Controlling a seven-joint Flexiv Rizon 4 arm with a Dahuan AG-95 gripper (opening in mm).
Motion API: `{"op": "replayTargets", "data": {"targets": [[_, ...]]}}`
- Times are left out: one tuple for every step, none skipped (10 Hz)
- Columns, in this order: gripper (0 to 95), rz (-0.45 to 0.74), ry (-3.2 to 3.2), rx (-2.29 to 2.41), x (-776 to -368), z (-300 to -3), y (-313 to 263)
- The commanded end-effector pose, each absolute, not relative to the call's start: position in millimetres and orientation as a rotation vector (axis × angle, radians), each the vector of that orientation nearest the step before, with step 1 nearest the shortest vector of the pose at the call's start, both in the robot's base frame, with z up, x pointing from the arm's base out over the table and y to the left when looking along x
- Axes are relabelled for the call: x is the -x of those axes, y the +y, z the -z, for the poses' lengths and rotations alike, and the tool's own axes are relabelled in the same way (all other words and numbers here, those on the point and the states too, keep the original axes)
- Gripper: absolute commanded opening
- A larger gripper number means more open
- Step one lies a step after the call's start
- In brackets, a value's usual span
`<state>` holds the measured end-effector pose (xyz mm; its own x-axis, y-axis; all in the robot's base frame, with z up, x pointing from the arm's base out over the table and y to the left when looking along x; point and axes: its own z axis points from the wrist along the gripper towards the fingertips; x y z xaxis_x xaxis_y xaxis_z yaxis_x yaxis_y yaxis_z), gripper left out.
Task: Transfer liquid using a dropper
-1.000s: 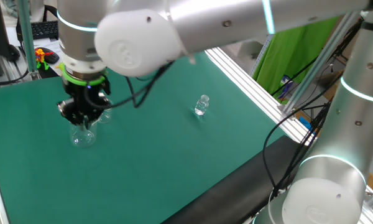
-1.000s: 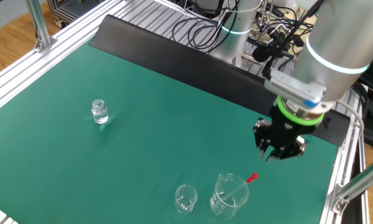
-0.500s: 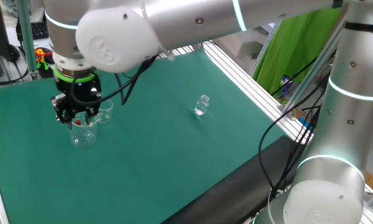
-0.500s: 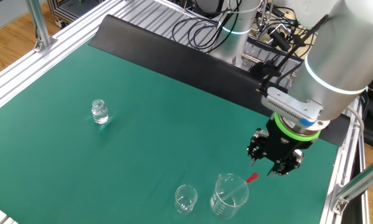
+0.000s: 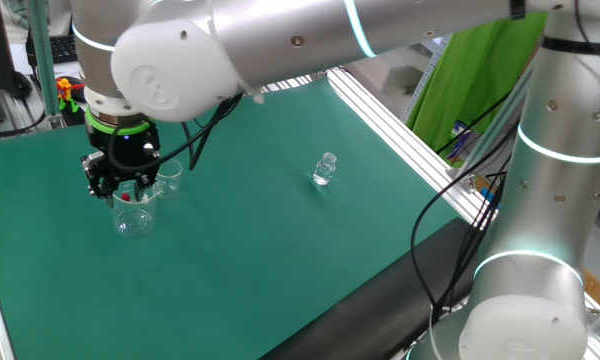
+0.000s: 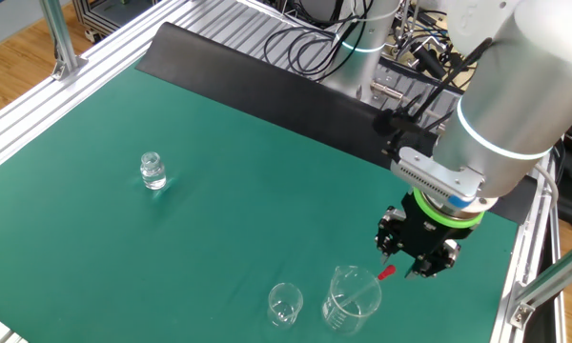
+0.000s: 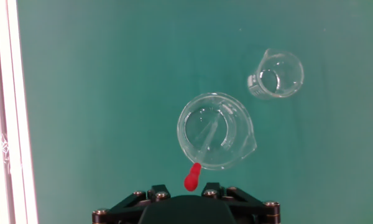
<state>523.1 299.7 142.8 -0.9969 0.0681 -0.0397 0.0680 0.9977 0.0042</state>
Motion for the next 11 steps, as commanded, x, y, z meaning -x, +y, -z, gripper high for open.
{"op": "replayTargets", "data": {"targets": [[19.0, -0.008, 3.096, -0.111, -521.7, -143.1, 298.8], [19.0, -0.007, 3.095, -0.114, -521.7, -143.1, 298.9], [19.0, -0.006, 3.095, -0.117, -521.7, -143.1, 298.9], [19.0, -0.005, 3.094, -0.119, -521.7, -143.1, 298.9], [19.0, -0.005, 3.094, -0.12, -521.7, -143.2, 298.8], [19.0, -0.005, 3.094, -0.12, -521.7, -143.2, 298.8], [19.0, -0.006, 3.094, -0.12, -521.7, -143.2, 298.8], [19.0, -0.006, 3.094, -0.12, -521.7, -143.2, 298.8], [19.0, -0.006, 3.094, -0.121, -521.7, -143.2, 298.8], [19.0, -0.006, 3.095, -0.121, -521.7, -143.2, 298.8], [19.0, -0.007, 3.095, -0.121, -521.7, -143.2, 298.8]]}}
